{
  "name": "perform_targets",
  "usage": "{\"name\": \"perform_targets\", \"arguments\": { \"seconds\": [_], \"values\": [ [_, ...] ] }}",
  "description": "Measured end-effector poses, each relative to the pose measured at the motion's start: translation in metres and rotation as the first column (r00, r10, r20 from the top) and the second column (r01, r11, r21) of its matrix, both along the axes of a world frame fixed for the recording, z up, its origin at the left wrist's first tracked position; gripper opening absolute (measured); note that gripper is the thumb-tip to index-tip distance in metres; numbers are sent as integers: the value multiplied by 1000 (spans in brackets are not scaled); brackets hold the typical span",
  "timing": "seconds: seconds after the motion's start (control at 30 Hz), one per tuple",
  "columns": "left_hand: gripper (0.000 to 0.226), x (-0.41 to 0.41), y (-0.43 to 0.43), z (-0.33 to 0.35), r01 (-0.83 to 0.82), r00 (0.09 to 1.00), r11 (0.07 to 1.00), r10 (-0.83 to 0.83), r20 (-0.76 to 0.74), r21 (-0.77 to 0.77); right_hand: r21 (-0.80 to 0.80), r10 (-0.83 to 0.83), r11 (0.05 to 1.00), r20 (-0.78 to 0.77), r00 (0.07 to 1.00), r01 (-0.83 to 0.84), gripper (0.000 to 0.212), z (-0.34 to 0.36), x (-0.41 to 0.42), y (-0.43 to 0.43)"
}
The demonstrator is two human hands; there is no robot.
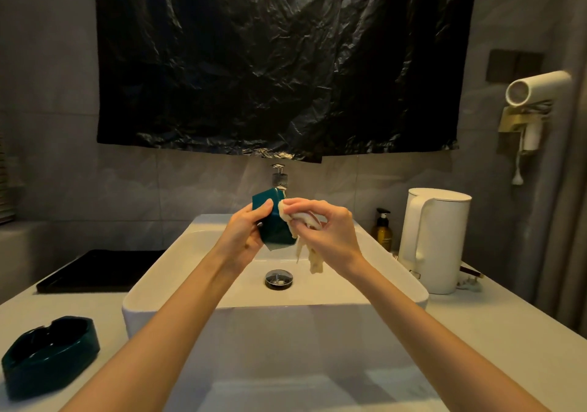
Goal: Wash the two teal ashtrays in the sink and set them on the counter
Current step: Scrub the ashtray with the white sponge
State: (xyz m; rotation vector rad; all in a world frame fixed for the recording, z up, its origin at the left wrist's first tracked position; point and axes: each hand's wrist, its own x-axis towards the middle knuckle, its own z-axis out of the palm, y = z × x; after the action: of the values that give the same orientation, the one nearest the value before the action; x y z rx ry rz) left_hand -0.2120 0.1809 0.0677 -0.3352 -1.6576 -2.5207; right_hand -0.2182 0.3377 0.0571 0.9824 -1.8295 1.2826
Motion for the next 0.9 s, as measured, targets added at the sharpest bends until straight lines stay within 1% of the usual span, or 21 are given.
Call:
{"name": "perform_targets", "arguments": {
  "seconds": [0.07, 0.17, 0.2, 0.27, 0.3, 0.37, 0.43, 0.5, 0.57, 0.6, 0.67, 0.73, 0.8, 0.83, 0.87, 0.9],
  "values": [
    [22, 5, 8, 4, 21, 1000, 1000, -21, -7, -1, 93, -62, 993, -99, 993, 71, 23, -2, 6, 19],
    [20, 13, 24, 8, 19, 1000, 999, -20, -22, -38, 271, -158, 939, -203, 966, 211, 22, -4, 19, 54],
    [22, 15, 29, 9, 14, 999, 998, -15, -31, -62, 286, -196, 922, -231, 953, 259, 22, -5, 25, 67],
    [29, 23, 41, 12, 8, 998, 990, -17, -67, -139, 238, -298, 904, -243, 923, 355, 22, -5, 38, 94],
    [31, 26, 47, 14, 10, 996, 984, -25, -86, -179, 203, -359, 892, -226, 905, 404, 21, -5, 43, 107],
    [25, 33, 60, 15, 15, 992, 968, -46, -120, -251, 173, -501, 836, -144, 853, 520, 20, -10, 53, 134],
    [23, 40, 72, 13, 6, 987, 941, -60, -150, -339, 216, -640, 750, -7, 769, 626, 19, -22, 59, 158],
    [33, 46, 85, 9, -19, 980, 890, -74, -186, -455, 292, -748, 656, 125, 652, 696, 17, -40, 64, 181],
    [31, 53, 97, 4, -37, 971, 840, -98, -219, -541, 408, -813, 577, 198, 548, 708, 15, -61, 67, 199],
    [28, 56, 103, 1, -42, 968, 825, -105, -226, -564, 469, -826, 557, 228, 515, 686, 15, -71, 68, 205],
    [26, 61, 111, -4, -51, 965, 797, -116, -236, -602, 564, -829, 554, 309, 466, 612, 12, -90, 71, 213],
    [32, 65, 116, -9, -65, 959, 764, -129, -252, -642, 635, -829, 553, 360, 427, 539, 15, -106, 72, 219],
    [32, 70, 119, -14, -96, 949, 713, -145, -280, -695, 681, -852, 511, 318, 417, 524, 23, -115, 71, 222],
    [30, 72, 119, -16, -119, 942, 685, -151, -300, -719, 669, -858, 497, 287, 425, 553, 26, -115, 70, 221],
    [28, 74, 119, -18, -150, 934, 657, -152, -324, -739, 630, -852, 508, 266, 451, 588, 27, -111, 71, 217],
    [27, 75, 118, -19, -187, 923, 629, -150, -354, -754, 559, -824, 555, 265, 501, 616, 27, -104, 73, 212]
  ]
}}
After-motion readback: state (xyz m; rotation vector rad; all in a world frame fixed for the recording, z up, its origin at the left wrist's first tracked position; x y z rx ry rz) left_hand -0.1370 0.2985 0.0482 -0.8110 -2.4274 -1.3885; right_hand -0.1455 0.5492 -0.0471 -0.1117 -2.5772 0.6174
